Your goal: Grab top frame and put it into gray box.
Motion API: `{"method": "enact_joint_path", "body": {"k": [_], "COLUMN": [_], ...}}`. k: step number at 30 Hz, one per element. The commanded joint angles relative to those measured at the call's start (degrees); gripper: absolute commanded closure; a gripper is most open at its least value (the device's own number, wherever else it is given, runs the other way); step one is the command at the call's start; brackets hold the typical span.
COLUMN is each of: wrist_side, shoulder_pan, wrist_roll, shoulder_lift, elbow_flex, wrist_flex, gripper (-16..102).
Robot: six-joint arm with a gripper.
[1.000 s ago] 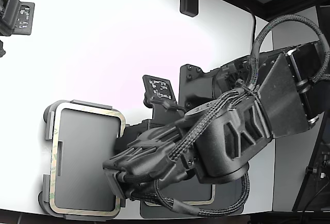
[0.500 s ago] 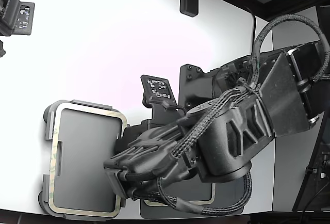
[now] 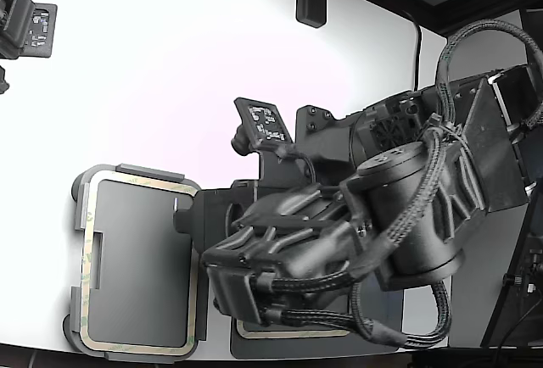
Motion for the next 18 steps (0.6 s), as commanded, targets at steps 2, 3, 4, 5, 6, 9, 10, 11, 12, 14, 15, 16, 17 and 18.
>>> {"method": "enact_joint_path", "body": {"k": [2, 3, 4, 5, 6, 9, 10, 11, 12, 14, 15, 16, 17, 18], "wrist_side": [8.44, 10.9, 12.83, 13.62, 13.71, 13.97, 13.54, 12.48, 11.43, 9.49, 8.35, 7.38, 6.68, 5.71], "shoulder_pan": [-0.7, -0.7, -0.97, -1.58, -2.37, -5.1, -6.24, -7.73, -9.14, -12.13, -13.8, -15.12, -16.35, -17.67], "wrist_roll": [-21.62, -26.63, -31.73, -37.18, -43.07, -58.8, -62.93, -67.06, -71.19, -78.66, -81.65, -84.73, -87.71, -90.53], "shoulder_lift": [6.94, 8.79, 10.99, 13.27, 15.47, 22.24, 24.87, 27.69, 30.59, 36.74, 39.46, 41.84, 44.38, 47.2], "elbow_flex": [1.67, 3.25, 5.36, 7.29, 9.14, 14.85, 17.23, 19.69, 22.24, 27.86, 30.41, 32.78, 35.51, 38.67], "wrist_flex": [-2.55, -3.87, -5.54, -7.12, -8.44, -11.43, -12.92, -14.33, -16.0, -19.51, -20.92, -22.06, -23.29, -24.87], "gripper": [-14, -14, -14, -14, -14, -14, -14, -14, -14, -14, -14, -14, -14, -14]}}
